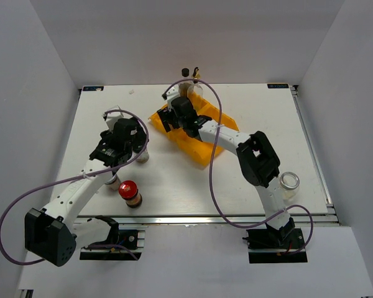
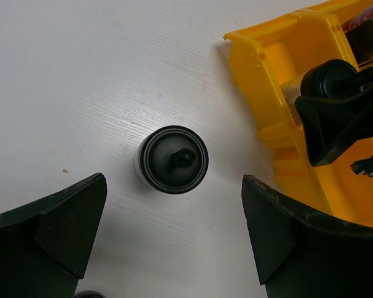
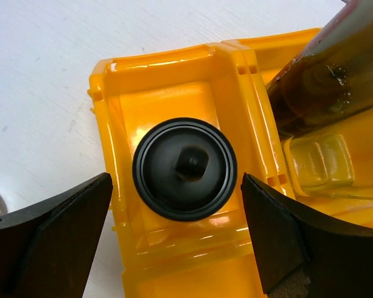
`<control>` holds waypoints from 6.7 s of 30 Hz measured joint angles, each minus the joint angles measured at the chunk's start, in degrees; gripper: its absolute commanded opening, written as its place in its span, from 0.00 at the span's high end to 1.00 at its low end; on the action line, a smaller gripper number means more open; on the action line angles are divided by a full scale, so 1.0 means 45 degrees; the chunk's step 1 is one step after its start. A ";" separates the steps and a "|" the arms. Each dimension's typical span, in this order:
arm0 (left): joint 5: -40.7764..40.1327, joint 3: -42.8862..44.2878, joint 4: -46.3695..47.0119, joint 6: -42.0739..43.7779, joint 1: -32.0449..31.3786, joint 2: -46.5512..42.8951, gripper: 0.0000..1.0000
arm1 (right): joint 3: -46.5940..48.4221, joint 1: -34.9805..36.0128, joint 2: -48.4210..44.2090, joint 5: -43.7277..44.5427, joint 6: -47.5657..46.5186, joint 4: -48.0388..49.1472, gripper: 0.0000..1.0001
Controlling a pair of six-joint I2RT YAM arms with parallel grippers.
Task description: Organize the condiment bottles
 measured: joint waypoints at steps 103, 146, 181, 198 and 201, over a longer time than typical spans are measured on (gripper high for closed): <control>0.5100 1.3061 -0.1477 0.3366 0.0996 1.3012 0.18 | -1.4824 -0.1175 -1.4683 0.5858 0.4881 0.0471 0.11; 0.0141 -0.0053 0.0160 0.0189 0.1647 0.0719 0.02 | -1.1200 -0.4192 -1.8015 0.7810 1.2089 -1.4013 0.11; -0.0967 -0.0631 0.0573 -0.0044 0.1671 -0.0680 0.02 | -1.3202 -1.0025 -1.5965 0.2861 0.8306 -1.0171 0.26; -0.1069 -0.0816 0.0612 -0.0126 0.1671 -0.1049 0.02 | -1.2711 -1.0064 -1.6359 -0.0287 0.6732 -0.9704 1.00; -0.1088 -0.0831 0.0612 -0.0131 0.1671 -0.1049 0.02 | -1.2016 -0.9986 -1.6334 -0.1501 0.6237 -0.9248 1.00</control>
